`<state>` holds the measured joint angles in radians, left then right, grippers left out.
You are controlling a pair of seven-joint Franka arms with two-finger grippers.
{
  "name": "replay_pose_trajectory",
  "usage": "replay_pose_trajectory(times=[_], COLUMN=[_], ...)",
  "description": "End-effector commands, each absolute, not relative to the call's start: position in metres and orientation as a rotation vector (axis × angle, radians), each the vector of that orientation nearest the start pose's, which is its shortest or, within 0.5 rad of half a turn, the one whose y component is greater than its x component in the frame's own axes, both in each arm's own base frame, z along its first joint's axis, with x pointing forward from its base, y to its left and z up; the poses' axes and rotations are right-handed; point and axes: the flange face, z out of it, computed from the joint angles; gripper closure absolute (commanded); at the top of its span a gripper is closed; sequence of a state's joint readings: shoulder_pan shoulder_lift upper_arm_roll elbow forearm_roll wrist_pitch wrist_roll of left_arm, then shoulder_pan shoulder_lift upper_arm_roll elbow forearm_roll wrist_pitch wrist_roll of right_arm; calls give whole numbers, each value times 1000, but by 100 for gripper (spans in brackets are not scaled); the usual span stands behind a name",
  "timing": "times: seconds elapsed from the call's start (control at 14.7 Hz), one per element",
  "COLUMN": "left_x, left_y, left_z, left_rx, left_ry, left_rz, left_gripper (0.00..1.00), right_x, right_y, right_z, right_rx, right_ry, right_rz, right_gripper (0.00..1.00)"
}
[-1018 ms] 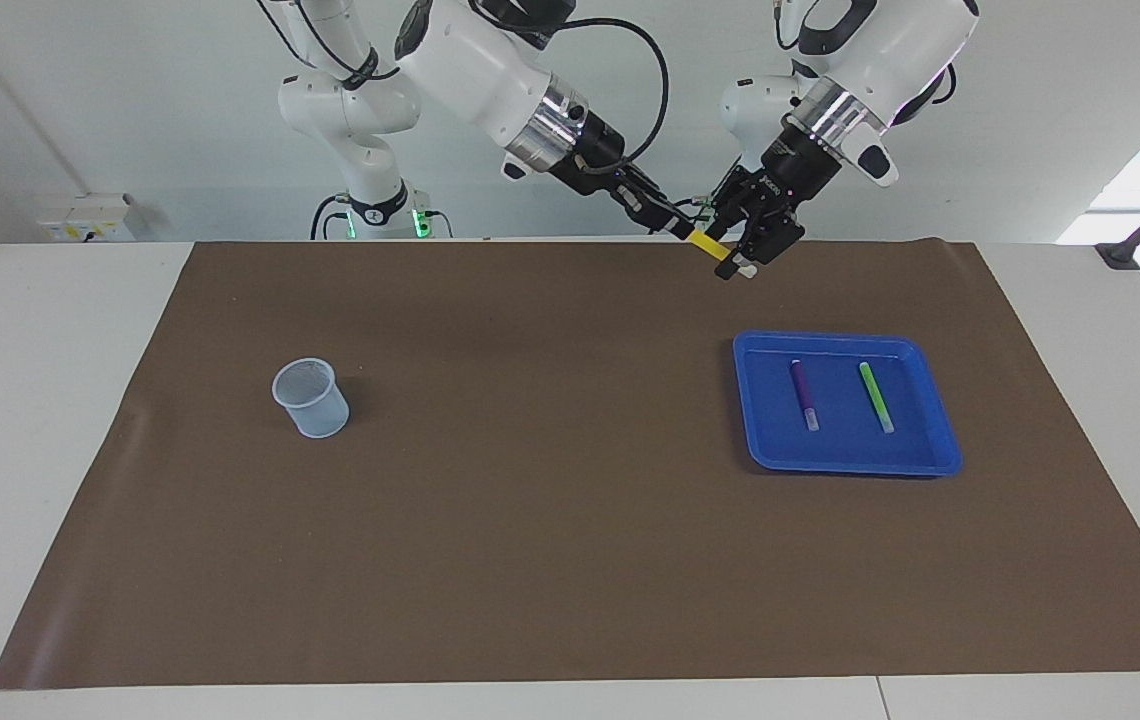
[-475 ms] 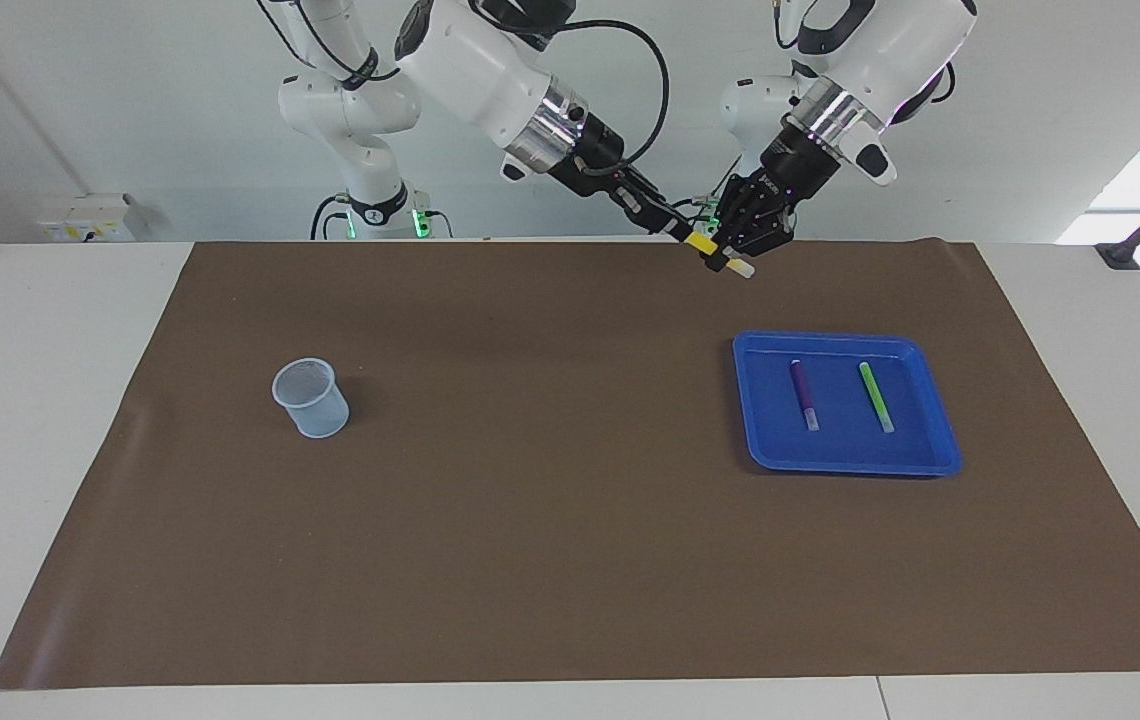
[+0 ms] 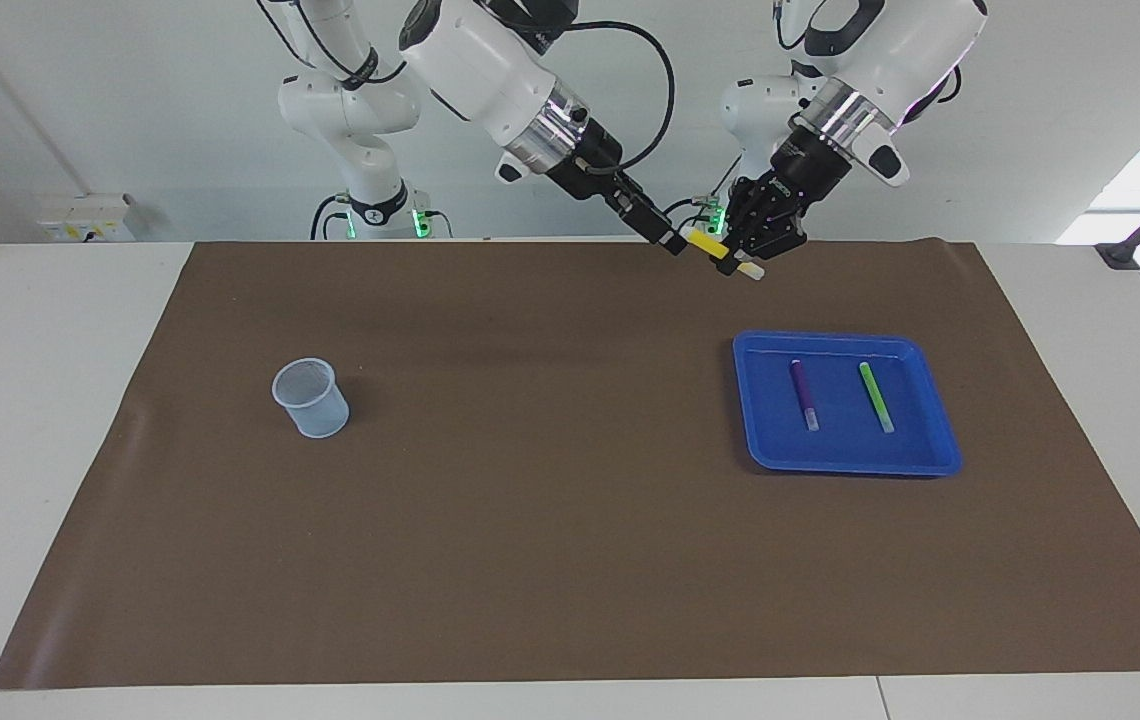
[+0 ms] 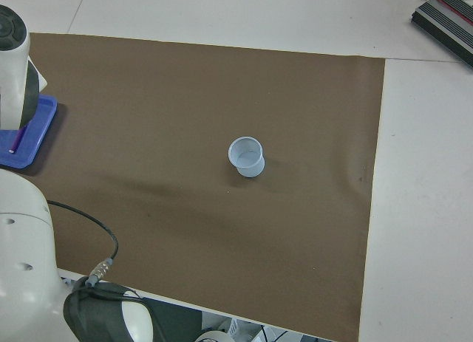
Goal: Right arm passes pens to left for tray arrangement
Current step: 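Grasp the yellow pen with the left gripper and open the right gripper, then place the yellow pen in the tray while the right gripper withdraws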
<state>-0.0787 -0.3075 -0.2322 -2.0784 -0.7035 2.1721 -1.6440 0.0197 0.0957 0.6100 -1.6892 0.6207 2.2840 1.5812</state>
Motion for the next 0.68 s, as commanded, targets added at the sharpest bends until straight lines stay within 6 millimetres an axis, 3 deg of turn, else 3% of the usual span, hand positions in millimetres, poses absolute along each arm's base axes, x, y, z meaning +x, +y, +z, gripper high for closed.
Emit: replay_pose_trajectory(times=[0.0, 0.07, 0.27, 0.61], left_x=[469, 474, 489, 504], left_y=[-166, -154, -110, -74], left_z=[601, 596, 564, 501], left_rx=[1717, 1780, 2051, 2469], left_ry=[1772, 1718, 1472, 1081], left_rz=[-276, -243, -214, -171], left_gripper=[100, 100, 100, 100], right_x=[519, 521, 533, 539], right_y=[341, 335, 289, 212], right_z=[604, 600, 592, 562], right_rx=[-2070, -2141, -2389, -2801], right_ry=[1412, 1372, 1182, 655], right_rz=[288, 247, 145, -46], right_gripper=[0, 0, 0, 0])
